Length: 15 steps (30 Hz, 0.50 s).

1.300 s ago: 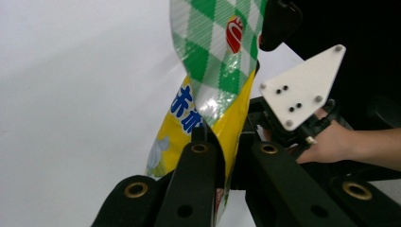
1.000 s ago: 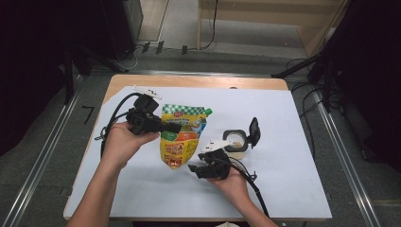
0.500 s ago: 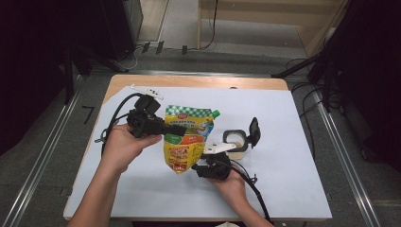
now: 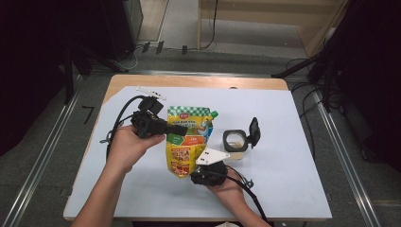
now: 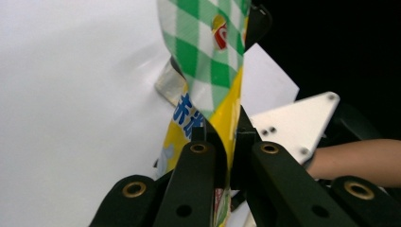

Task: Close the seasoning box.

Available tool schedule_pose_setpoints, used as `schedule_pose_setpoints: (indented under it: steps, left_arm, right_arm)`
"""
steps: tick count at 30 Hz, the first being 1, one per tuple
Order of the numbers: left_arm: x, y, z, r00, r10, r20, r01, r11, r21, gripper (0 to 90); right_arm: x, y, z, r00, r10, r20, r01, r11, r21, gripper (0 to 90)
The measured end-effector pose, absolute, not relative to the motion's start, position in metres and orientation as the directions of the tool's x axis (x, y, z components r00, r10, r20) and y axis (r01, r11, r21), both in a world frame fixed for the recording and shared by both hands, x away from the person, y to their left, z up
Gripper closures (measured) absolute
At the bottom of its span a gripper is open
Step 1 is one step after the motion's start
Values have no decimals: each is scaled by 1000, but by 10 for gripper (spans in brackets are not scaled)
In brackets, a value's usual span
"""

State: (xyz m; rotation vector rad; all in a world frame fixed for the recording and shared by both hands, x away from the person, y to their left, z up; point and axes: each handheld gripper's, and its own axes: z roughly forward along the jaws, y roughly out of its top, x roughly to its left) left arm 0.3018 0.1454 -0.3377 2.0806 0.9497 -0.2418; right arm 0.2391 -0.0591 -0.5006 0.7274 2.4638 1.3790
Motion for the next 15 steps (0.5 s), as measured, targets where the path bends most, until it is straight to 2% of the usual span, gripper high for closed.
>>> schedule_pose_setpoints:
  steps: [15]
  left_arm:
    - [302, 126, -349, 726, 554, -407, 665, -417, 620, 847]
  right_arm:
    - [224, -57, -484, -882, 458, 112, 332, 434, 837, 523]
